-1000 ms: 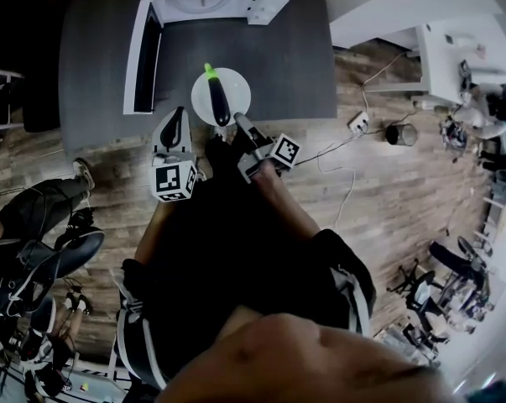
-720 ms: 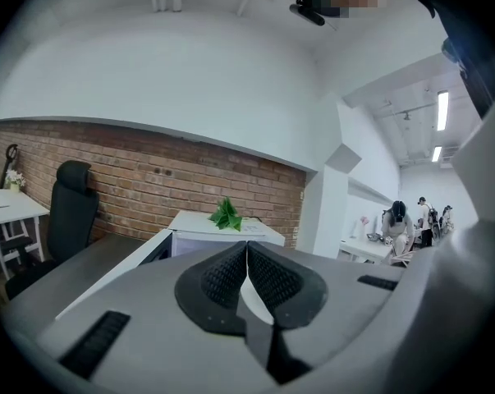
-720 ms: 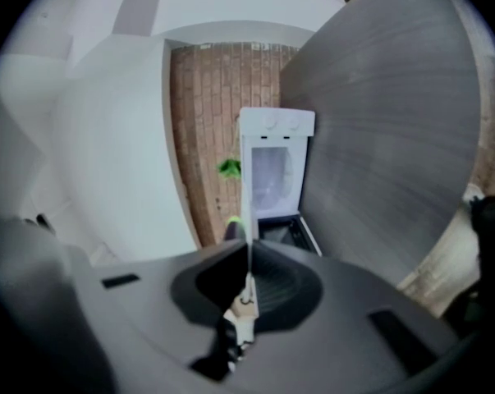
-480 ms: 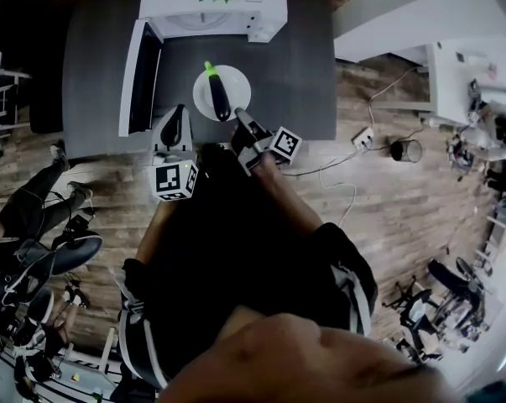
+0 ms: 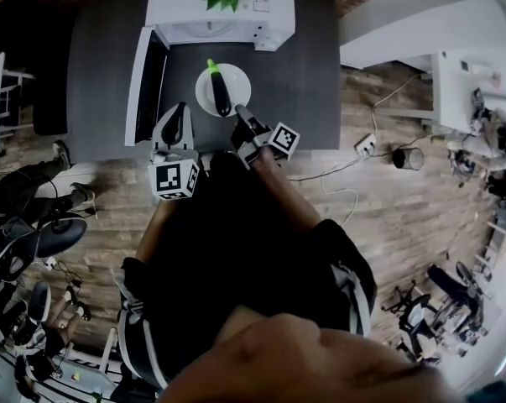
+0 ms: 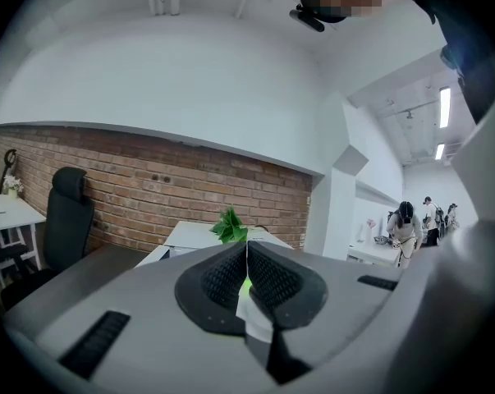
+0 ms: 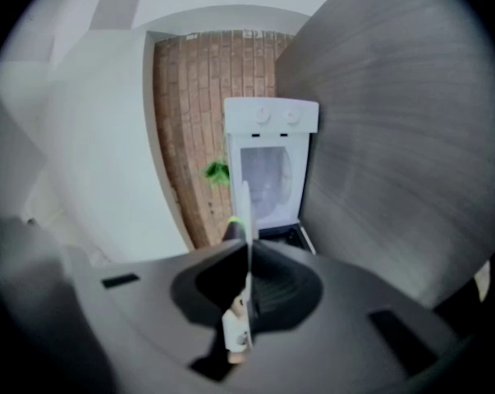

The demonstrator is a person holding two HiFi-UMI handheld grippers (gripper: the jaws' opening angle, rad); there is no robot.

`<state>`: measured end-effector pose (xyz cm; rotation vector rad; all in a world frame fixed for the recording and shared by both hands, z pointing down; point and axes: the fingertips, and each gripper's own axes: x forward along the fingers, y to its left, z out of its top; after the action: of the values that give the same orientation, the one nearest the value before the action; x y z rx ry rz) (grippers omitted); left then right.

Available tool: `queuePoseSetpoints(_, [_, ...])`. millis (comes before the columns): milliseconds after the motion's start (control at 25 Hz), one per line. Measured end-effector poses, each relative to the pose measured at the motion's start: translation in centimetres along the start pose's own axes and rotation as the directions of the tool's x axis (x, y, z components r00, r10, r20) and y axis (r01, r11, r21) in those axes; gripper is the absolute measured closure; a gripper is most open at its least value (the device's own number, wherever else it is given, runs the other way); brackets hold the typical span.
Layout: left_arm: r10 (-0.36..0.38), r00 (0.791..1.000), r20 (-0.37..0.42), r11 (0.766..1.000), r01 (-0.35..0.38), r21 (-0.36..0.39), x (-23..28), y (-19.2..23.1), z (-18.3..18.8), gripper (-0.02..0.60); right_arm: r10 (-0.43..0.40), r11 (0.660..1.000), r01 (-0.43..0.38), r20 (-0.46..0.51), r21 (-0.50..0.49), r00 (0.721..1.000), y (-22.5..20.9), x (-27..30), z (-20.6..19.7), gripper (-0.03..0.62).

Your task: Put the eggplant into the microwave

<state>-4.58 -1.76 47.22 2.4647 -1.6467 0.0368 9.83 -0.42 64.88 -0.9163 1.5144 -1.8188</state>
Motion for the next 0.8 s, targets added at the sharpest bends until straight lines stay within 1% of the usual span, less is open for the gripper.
queuePoseSetpoints(560, [-0.095,0.995,0.015,0.995,0.095,0.013,4.7,3.8,1.5,0.540,-0.010,1.000,0.012,0.078,-0.022,0.997,-1.5,6.5,2.3,0.556])
queuePoseSetpoints(800, [-0.100,0.995,0.026,0.995,0.100,0.008,6.2,5.2,2.4,0.540,-0.021,1.000,0.022,0.101,-0.011,0.995,-2.6,8.9,3.5,0.556])
